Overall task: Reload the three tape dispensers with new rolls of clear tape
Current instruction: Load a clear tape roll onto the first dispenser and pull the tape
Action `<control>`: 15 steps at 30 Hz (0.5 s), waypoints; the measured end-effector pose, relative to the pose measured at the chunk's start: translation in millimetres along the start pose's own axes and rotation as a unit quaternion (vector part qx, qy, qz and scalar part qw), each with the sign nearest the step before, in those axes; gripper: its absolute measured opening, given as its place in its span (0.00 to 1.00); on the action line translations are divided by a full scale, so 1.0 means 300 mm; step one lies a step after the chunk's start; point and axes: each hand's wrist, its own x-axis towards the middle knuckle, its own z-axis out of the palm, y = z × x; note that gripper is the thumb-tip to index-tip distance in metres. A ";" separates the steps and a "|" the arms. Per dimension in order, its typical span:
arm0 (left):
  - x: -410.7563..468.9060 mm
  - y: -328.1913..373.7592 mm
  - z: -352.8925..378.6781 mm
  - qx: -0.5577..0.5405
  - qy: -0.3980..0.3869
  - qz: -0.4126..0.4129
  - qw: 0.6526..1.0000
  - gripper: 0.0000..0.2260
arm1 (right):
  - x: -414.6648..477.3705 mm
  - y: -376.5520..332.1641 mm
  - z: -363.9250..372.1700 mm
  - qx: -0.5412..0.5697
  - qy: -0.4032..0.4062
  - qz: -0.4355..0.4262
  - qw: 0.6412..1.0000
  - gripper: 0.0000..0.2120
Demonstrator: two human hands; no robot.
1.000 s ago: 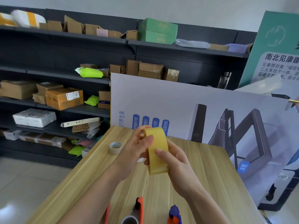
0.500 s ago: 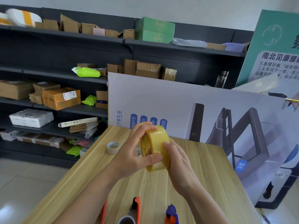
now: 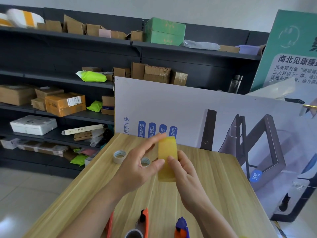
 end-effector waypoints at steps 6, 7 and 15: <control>0.026 0.028 0.009 0.161 0.173 -0.009 0.972 0.11 | 0.004 -0.004 0.027 -0.023 0.001 -0.028 0.999 0.08; 0.025 0.032 0.009 0.176 0.188 -0.001 0.966 0.09 | 0.004 -0.003 0.031 -0.024 0.005 -0.030 0.999 0.08; 0.032 0.054 -0.004 0.274 0.208 0.011 0.939 0.02 | -0.004 0.017 0.063 -0.068 0.023 -0.044 0.996 0.10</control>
